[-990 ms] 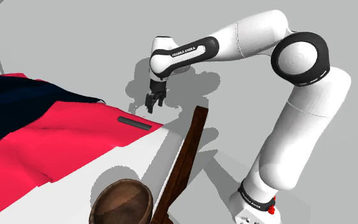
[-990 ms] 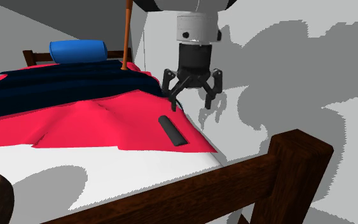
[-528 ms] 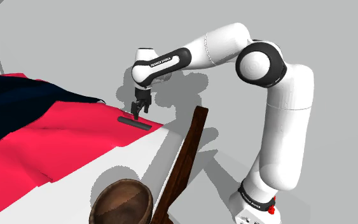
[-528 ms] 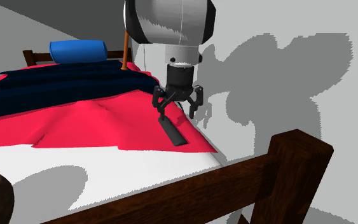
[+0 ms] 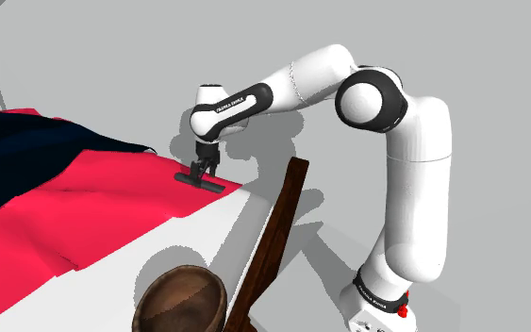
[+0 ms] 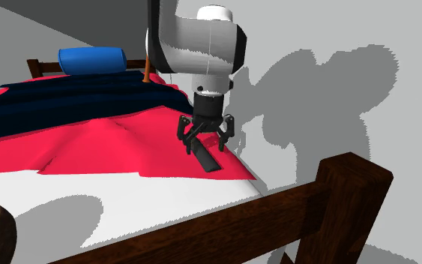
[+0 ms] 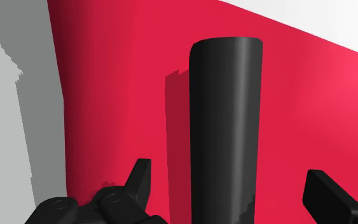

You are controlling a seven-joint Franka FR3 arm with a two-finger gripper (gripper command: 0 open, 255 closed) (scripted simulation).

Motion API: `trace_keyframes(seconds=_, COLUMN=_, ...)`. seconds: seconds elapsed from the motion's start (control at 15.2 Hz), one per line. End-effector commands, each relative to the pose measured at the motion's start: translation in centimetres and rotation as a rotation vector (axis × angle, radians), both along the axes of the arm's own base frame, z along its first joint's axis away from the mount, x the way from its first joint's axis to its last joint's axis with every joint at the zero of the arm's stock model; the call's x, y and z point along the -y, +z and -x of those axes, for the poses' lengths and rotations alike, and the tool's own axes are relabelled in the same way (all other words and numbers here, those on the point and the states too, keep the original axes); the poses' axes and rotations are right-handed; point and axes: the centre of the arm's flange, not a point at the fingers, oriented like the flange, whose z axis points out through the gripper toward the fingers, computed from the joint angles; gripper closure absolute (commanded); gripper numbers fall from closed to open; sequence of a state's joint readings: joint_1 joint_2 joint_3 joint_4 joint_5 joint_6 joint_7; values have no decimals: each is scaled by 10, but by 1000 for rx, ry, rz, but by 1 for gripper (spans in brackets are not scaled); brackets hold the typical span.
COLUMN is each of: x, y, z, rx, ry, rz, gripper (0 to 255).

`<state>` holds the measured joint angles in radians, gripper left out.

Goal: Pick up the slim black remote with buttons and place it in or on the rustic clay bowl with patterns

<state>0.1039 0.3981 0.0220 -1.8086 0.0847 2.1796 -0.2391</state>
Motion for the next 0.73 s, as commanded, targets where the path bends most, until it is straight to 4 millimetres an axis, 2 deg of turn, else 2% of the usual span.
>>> trace_keyframes(seconds=0.0, x=-1, y=-7, z=1, rx=0, ry=0, rz=0, gripper=0)
trace_keyframes(seconds=0.46, x=-1, y=-7, z=1, rx=0, ry=0, rz=0, gripper=0)
trace_keyframes(seconds=0.53, x=-1, y=-7, z=1, rx=0, ry=0, rz=0, gripper=255)
trace_keyframes(seconds=0.66, x=-1, y=-7, z=1, rx=0, ry=0, rz=0, gripper=255)
